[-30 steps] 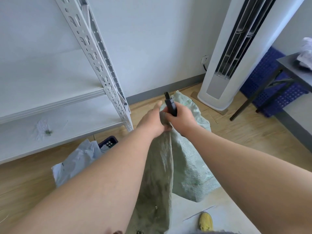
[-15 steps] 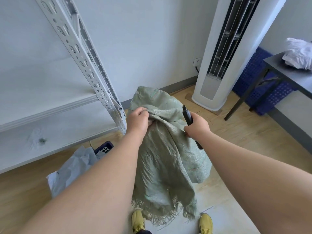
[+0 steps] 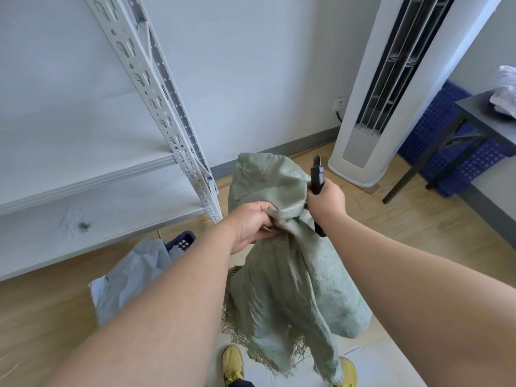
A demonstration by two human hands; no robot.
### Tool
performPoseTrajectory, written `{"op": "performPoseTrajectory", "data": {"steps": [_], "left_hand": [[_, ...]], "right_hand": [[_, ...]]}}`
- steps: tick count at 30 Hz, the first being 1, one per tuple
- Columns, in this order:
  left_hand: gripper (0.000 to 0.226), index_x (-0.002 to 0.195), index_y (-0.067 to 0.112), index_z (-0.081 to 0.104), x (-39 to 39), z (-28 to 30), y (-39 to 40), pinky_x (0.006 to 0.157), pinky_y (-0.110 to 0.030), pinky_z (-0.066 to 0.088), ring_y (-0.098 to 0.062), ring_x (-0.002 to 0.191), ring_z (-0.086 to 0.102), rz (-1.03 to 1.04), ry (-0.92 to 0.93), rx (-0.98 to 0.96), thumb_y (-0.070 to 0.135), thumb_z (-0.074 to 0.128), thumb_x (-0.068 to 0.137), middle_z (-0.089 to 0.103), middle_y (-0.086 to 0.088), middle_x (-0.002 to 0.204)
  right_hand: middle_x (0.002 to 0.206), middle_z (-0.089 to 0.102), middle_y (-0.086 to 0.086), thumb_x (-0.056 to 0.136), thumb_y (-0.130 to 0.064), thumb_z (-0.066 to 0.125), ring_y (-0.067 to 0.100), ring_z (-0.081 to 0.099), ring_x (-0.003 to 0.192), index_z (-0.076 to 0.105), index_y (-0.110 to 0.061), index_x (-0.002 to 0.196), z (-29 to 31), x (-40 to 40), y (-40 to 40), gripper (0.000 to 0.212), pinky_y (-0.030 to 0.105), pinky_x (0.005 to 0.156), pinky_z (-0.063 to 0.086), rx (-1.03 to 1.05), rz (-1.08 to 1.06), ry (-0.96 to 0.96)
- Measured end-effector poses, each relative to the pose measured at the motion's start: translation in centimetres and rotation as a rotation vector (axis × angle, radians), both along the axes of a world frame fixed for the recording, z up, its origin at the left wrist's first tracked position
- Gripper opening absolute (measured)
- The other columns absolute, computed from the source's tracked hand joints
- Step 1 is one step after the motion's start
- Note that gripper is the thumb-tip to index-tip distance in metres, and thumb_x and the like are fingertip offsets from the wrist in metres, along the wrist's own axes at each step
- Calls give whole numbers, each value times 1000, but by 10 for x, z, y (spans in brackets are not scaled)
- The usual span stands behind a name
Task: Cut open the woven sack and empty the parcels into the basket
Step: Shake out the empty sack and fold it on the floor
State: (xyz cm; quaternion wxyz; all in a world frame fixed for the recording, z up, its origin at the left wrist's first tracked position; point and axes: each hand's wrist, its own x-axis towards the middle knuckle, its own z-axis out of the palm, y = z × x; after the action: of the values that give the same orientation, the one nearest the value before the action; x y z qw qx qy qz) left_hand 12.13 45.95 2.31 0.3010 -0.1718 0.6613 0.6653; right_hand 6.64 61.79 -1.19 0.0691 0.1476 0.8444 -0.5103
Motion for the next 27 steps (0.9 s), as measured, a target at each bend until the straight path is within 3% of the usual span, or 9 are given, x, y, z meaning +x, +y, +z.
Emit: {"op": "performPoseTrajectory", "data": {"steps": [2, 4, 8, 10, 12, 16, 21, 25, 27], "left_hand": [[22, 107, 24, 54, 2, -1, -3, 91, -39, 54, -19, 99, 60, -308, -106, -128, 7, 56, 94, 60, -3, 106], [44, 126, 24, 48, 1, -6, -6, 89, -39, 55, -20, 104, 62, -541, -151, -427, 33, 67, 88, 58, -2, 120], [102, 145, 16, 31, -13, -19, -3, 101, -42, 45, -28, 125, 49, -208, 98, -862, 57, 79, 64, 43, -9, 141], [115, 151, 21, 16, -20, -20, 3, 106, -40, 38, -28, 135, 37, -87, 215, -813, 58, 79, 63, 30, -8, 149], [104, 150, 29, 16, -25, -18, 10, 96, -34, 40, -26, 131, 43, -9, 271, -683, 46, 79, 70, 36, -5, 146], [21, 100, 28, 59, -26, -20, 18, 69, -26, 39, -23, 89, 58, 39, 346, -836, 14, 53, 84, 65, 0, 102], [21, 88, 21, 64, -21, -22, 14, 58, -28, 41, -19, 74, 55, 262, 372, -643, 5, 52, 87, 63, 1, 86], [32, 76, 26, 62, -21, -19, 9, 65, -29, 47, -18, 71, 54, 341, 343, -443, -3, 52, 85, 61, -1, 79], [35, 72, 29, 64, -20, -21, 8, 77, -39, 54, -20, 74, 57, 320, 332, -399, -3, 55, 83, 62, -1, 79]], "right_hand": [[86, 62, 1, 93, -20, 54, 23, 58, 83, 62, -15, 102, 3, 0, -2, 13, 29, 74, 43, 29, 0, 44], [86, 63, -3, 91, -17, 55, 21, 59, 83, 62, -20, 99, 7, -1, -4, 11, 28, 70, 43, -7, 24, 62], [87, 63, -9, 89, -8, 55, 7, 58, 78, 63, -22, 94, 15, 2, -12, 17, 17, 60, 40, -59, 146, 74], [90, 68, -8, 84, -1, 53, 5, 60, 83, 65, -23, 86, 20, 4, -17, 25, 18, 65, 44, -107, 224, 86], [90, 71, -4, 77, 3, 50, 12, 65, 87, 67, -24, 75, 26, 6, -22, 32, 24, 73, 52, -157, 283, 70], [91, 73, 8, 76, 10, 50, 21, 71, 82, 68, -14, 75, 32, 8, -21, 29, 34, 76, 60, -331, 223, 36], [90, 64, -9, 88, -3, 58, 11, 69, 58, 65, -20, 103, 27, -10, 7, 24, 32, 67, 60, -157, -3, 43], [100, 70, 4, 82, -22, 77, 10, 60, 52, 63, -13, 117, 21, -12, 15, 38, 23, 56, 54, -431, 17, -143], [89, 71, 5, 78, -26, 81, 8, 57, 47, 63, -13, 114, 21, -12, 12, 42, 21, 50, 50, -429, 46, -213]]}}
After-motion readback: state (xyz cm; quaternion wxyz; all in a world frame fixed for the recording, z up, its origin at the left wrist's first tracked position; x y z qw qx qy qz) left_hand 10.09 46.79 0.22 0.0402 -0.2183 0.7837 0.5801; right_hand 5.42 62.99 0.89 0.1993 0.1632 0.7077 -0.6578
